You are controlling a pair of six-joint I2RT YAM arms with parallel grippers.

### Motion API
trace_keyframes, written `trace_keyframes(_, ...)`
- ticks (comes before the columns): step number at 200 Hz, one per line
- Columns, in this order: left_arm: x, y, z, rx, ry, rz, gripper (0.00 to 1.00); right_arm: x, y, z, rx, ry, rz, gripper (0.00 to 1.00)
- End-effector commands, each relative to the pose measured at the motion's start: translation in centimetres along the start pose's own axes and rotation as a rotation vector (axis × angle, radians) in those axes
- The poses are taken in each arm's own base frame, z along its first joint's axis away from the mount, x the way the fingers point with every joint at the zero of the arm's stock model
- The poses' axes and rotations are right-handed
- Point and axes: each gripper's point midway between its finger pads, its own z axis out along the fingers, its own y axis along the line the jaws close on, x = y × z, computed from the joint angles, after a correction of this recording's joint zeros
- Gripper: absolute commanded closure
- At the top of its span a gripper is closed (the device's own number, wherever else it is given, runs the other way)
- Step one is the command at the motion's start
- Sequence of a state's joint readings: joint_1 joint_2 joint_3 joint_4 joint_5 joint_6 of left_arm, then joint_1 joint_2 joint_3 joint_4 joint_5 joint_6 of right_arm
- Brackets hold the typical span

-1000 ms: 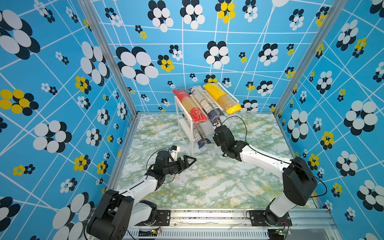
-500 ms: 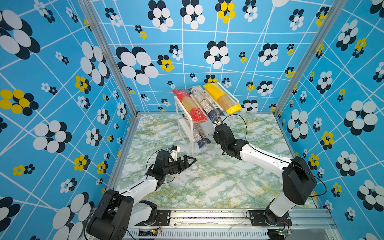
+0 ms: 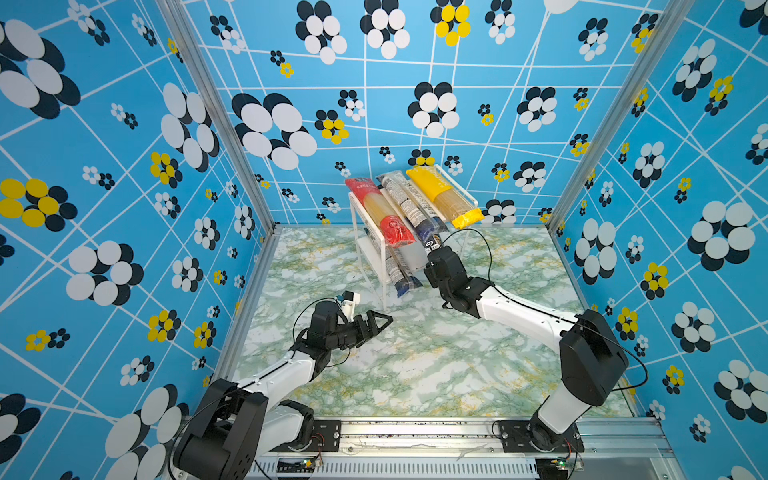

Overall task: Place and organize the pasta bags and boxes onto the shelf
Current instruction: 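Push the blue Barilla box deeper into the shelf's lower tier with the right gripper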

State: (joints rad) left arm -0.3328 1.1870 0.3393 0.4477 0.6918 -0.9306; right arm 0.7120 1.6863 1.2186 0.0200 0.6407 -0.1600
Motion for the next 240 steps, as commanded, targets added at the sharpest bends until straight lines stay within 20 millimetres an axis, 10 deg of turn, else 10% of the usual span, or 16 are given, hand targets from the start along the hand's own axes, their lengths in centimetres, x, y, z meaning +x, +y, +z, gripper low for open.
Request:
trace_keyframes(1, -0.3, 0.1, -0.3, -0.002, -0.013, 0.02, 0.01, -6.6, -3.3, -1.4, 0.068, -0.193, 0.192, 0.58)
trace_keyframes(240, -0.2, 0.6, -0.3, -0.015, -0.013, 0.009, 0.01, -3.5, -1.8, 0.1, -0.009, -0.169, 0.07, 0.51)
